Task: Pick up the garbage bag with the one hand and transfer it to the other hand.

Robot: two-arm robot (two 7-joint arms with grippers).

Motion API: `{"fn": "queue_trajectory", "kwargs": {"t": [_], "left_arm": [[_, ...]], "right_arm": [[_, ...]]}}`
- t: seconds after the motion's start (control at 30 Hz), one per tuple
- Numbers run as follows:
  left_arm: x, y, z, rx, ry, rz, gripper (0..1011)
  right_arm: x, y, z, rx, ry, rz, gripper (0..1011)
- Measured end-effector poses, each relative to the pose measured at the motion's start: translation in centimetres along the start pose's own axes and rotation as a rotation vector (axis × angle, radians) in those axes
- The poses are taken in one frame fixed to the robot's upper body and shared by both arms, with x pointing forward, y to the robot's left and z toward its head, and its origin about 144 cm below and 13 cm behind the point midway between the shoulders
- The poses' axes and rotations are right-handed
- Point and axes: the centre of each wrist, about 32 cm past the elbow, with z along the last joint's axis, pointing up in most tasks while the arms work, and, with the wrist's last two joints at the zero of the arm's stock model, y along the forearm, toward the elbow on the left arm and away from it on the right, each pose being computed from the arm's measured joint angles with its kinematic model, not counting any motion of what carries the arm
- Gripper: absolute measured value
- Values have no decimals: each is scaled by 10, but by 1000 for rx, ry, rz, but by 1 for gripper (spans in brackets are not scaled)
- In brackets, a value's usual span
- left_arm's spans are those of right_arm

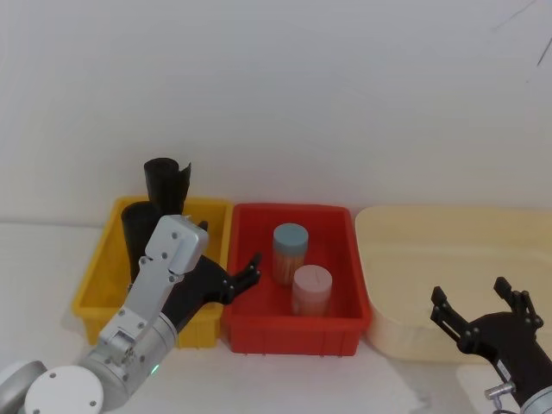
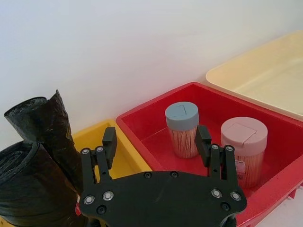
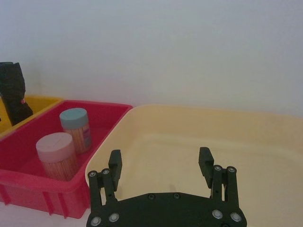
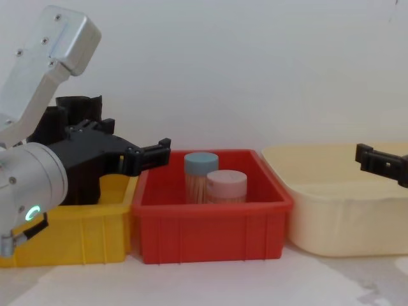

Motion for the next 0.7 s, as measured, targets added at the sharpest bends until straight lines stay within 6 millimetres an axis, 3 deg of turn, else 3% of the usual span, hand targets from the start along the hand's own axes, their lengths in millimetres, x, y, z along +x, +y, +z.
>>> {"fn": "queue_trajectory", "kwargs": {"t": [0.7], "left_arm": [[0, 0, 0, 0, 0, 0, 1002]], "right_arm": [[0, 0, 0, 0, 0, 0, 999]]}}
